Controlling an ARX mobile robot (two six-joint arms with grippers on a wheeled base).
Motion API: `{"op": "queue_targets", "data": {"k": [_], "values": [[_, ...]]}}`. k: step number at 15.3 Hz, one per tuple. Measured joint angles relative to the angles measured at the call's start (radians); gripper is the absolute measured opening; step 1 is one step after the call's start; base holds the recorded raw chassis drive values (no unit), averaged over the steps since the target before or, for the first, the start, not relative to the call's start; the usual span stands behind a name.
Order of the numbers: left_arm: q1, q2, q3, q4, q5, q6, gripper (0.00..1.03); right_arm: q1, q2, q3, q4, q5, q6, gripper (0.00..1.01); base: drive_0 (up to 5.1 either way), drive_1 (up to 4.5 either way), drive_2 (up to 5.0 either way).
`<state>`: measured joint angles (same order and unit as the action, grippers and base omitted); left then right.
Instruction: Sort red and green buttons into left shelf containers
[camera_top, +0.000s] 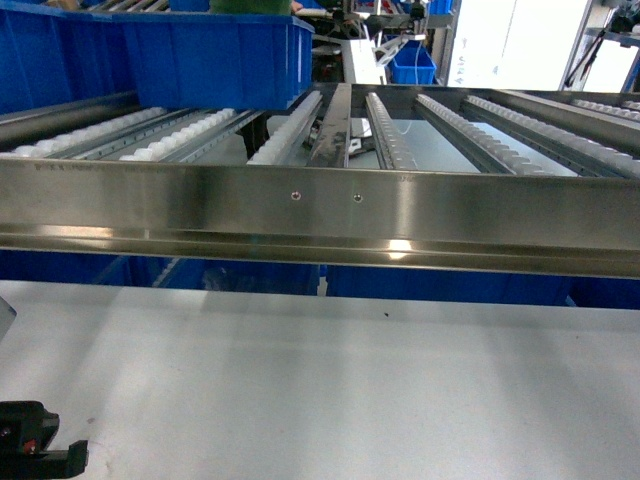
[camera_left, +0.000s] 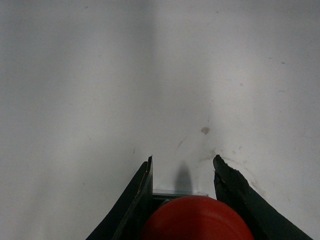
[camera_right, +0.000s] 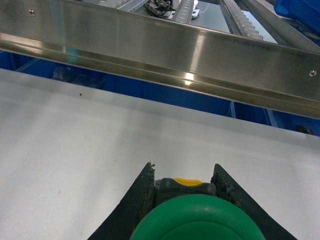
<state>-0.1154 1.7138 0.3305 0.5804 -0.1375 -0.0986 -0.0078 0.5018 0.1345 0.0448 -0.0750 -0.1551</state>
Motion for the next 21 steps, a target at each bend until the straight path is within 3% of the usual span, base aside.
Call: {"op": "queue_targets", "data": {"k": [5,8,10,14,16,21], "values": [[0.032,-0.224,-0.025,-0.094,0.068,-0.006,0.33,0.000,0.000,0.000,0.000,0.000,0.000,0.29,0.0,0.00,0.0],[0.072,-0.632,-0.020,-0.321,0.137,-0.030,0.33,0.000,0.000,0.000,0.000,0.000,0.000,0.29,0.0,0.00,0.0],[0.056,-0.795,-0.008,-0.412,0.118,-0.033,0.33,0.000,0.000,0.000,0.000,0.000,0.000,0.29,0.0,0.00,0.0],[-0.043,-1.064,0.007,-0.603,-0.004,-0.040,0.33,0.000,0.000,0.000,0.000,0.000,0.000,0.29,0.0,0.00,0.0],[-0.090,-1.099,0.006,-0.584,-0.064,-0.059,0.33,0.000,0.000,0.000,0.000,0.000,0.000,0.29,0.0,0.00,0.0],[-0.104,-1.085,0.006,-0.557,-0.063,-0.060,0.32,0.000,0.000,0.000,0.000,0.003,0.000,0.29,0.0,0.00,0.0]]}}
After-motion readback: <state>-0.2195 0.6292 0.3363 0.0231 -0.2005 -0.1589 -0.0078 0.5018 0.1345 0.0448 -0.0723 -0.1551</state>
